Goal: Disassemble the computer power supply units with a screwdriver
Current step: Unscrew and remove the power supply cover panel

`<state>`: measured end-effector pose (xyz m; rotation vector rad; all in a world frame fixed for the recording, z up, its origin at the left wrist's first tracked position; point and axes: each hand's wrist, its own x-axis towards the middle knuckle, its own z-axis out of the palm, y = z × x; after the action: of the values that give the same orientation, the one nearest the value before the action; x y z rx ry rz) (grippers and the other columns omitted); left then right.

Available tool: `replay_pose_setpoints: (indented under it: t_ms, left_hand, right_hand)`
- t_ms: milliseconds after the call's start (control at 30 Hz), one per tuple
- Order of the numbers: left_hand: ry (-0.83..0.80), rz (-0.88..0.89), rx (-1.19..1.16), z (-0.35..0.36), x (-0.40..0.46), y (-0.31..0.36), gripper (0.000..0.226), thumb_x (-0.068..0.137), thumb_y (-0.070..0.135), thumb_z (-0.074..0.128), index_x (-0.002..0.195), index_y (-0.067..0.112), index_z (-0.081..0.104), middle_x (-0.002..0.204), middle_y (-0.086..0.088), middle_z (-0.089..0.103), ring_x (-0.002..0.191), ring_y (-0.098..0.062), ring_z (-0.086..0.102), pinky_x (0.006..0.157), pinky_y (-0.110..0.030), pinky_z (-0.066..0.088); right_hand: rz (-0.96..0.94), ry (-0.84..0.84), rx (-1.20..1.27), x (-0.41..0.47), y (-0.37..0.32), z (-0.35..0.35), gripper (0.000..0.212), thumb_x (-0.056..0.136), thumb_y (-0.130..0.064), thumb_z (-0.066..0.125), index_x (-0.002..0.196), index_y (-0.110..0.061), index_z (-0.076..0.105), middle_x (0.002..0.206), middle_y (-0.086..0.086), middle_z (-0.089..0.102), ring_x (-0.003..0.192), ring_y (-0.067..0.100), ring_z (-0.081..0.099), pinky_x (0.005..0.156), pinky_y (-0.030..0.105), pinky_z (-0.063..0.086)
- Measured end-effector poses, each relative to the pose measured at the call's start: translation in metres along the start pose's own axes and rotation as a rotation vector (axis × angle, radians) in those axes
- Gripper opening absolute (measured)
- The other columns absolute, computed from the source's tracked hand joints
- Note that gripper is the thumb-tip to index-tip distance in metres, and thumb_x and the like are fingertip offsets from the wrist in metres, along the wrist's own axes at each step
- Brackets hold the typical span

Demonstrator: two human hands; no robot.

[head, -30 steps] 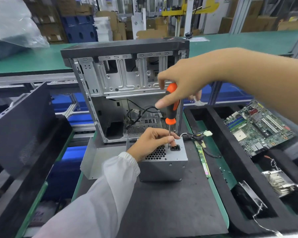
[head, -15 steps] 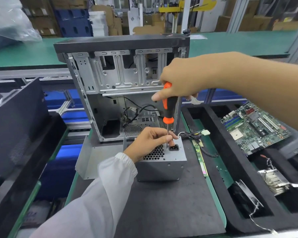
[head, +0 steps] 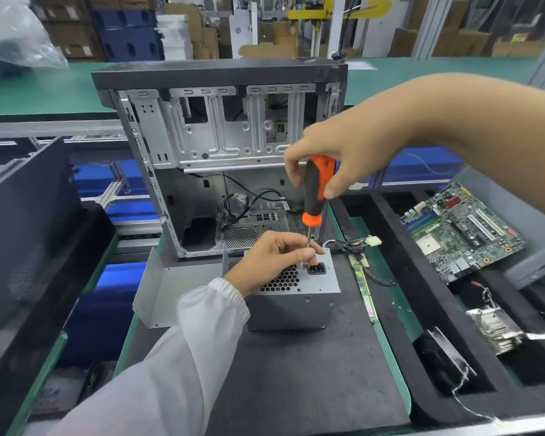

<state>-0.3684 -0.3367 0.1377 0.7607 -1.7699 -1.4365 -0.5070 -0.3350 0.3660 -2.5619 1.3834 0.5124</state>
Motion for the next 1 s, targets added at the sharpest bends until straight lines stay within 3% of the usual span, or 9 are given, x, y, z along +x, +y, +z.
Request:
replay_pose_setpoints:
  t_ms: [67, 200, 267, 333, 433, 567, 633, 733, 1000]
  left_hand:
    - [-0.004, 0.011, -0.009, 0.0, 0.0, 0.001, 0.022, 0.095, 0.007, 0.059, 0.083, 0.015, 0.075, 0.095, -0.011, 0.073, 0.097, -0.013, 0.066, 0.086, -0.023, 0.048]
    - [0.003, 0.016, -0.002, 0.001, -0.001, 0.004, 0.031, 0.096, 0.008, 0.058, 0.082, 0.028, 0.076, 0.098, -0.021, 0.071, 0.102, -0.021, 0.066, 0.09, -0.024, 0.047]
    - [0.002, 0.004, 0.008, 0.001, -0.002, 0.004, 0.024, 0.096, 0.008, 0.058, 0.083, 0.017, 0.075, 0.096, -0.013, 0.073, 0.103, -0.02, 0.066, 0.089, -0.022, 0.047]
    - [0.001, -0.002, 0.01, 0.001, -0.002, 0.003, 0.02, 0.096, 0.007, 0.058, 0.084, 0.006, 0.073, 0.096, -0.003, 0.074, 0.104, -0.016, 0.066, 0.089, -0.022, 0.049]
    - [0.015, -0.003, 0.006, 0.001, -0.003, 0.005, 0.023, 0.096, 0.008, 0.059, 0.085, 0.018, 0.076, 0.095, -0.013, 0.073, 0.099, -0.019, 0.066, 0.088, -0.023, 0.049]
    - [0.015, 0.004, -0.001, 0.002, -0.002, 0.006, 0.024, 0.097, 0.008, 0.058, 0.083, 0.02, 0.075, 0.098, -0.017, 0.073, 0.1, -0.018, 0.066, 0.088, -0.023, 0.049]
    - [0.005, -0.005, -0.001, 0.001, -0.002, 0.005, 0.022, 0.096, 0.009, 0.059, 0.084, 0.017, 0.075, 0.096, -0.013, 0.074, 0.1, -0.019, 0.066, 0.088, -0.022, 0.048]
    - [0.017, -0.029, -0.015, 0.001, -0.002, 0.003, 0.013, 0.095, 0.01, 0.062, 0.097, 0.011, 0.075, 0.091, -0.008, 0.075, 0.092, -0.013, 0.068, 0.084, -0.02, 0.049]
    - [0.05, -0.076, 0.118, -0.006, -0.001, 0.006, 0.029, 0.087, 0.002, 0.064, 0.108, 0.022, 0.066, 0.116, 0.0, 0.064, 0.096, -0.007, 0.066, 0.083, -0.023, 0.053]
  right_hand:
    - [-0.024, -0.01, 0.053, -0.004, -0.001, -0.002, 0.034, 0.077, -0.042, 0.075, 0.099, -0.033, 0.051, 0.088, 0.0, 0.061, 0.065, 0.012, 0.066, 0.074, 0.041, 0.057]
    - [0.102, 0.107, -0.005, -0.001, -0.005, 0.005, 0.056, 0.078, -0.068, 0.054, 0.09, -0.013, 0.055, 0.058, 0.001, 0.069, 0.045, 0.013, 0.066, 0.055, 0.027, 0.054]
    - [0.077, 0.148, -0.071, 0.004, -0.003, 0.005, 0.041, 0.091, -0.052, 0.053, 0.091, -0.012, 0.058, 0.059, 0.002, 0.069, 0.045, 0.012, 0.065, 0.059, 0.028, 0.054]
    - [-0.004, 0.093, -0.019, 0.002, -0.002, 0.001, 0.01, 0.09, -0.029, 0.062, 0.099, -0.026, 0.057, 0.081, 0.0, 0.067, 0.06, 0.009, 0.067, 0.074, 0.039, 0.056]
    - [-0.057, 0.021, 0.116, -0.003, 0.0, -0.003, 0.036, 0.079, -0.04, 0.073, 0.108, -0.04, 0.053, 0.1, -0.004, 0.06, 0.076, 0.015, 0.069, 0.077, 0.041, 0.055]
    - [0.164, 0.101, 0.025, 0.001, -0.006, 0.007, 0.064, 0.074, -0.073, 0.054, 0.099, -0.014, 0.055, 0.064, 0.001, 0.07, 0.048, 0.014, 0.067, 0.05, 0.024, 0.052]
    - [0.171, 0.127, -0.044, 0.006, -0.005, 0.01, 0.05, 0.089, -0.059, 0.051, 0.094, -0.01, 0.055, 0.056, 0.001, 0.069, 0.044, 0.011, 0.065, 0.049, 0.022, 0.049]
    - [0.053, 0.129, 0.101, 0.0, -0.004, 0.006, 0.013, 0.091, -0.021, 0.063, 0.101, -0.023, 0.053, 0.067, -0.005, 0.062, 0.04, 0.0, 0.059, 0.048, 0.022, 0.049]
    - [0.015, 0.18, 0.196, -0.01, 0.007, 0.015, 0.022, 0.09, -0.011, 0.063, 0.097, -0.031, 0.054, 0.071, -0.013, 0.055, 0.051, 0.007, 0.065, 0.066, 0.036, 0.059]
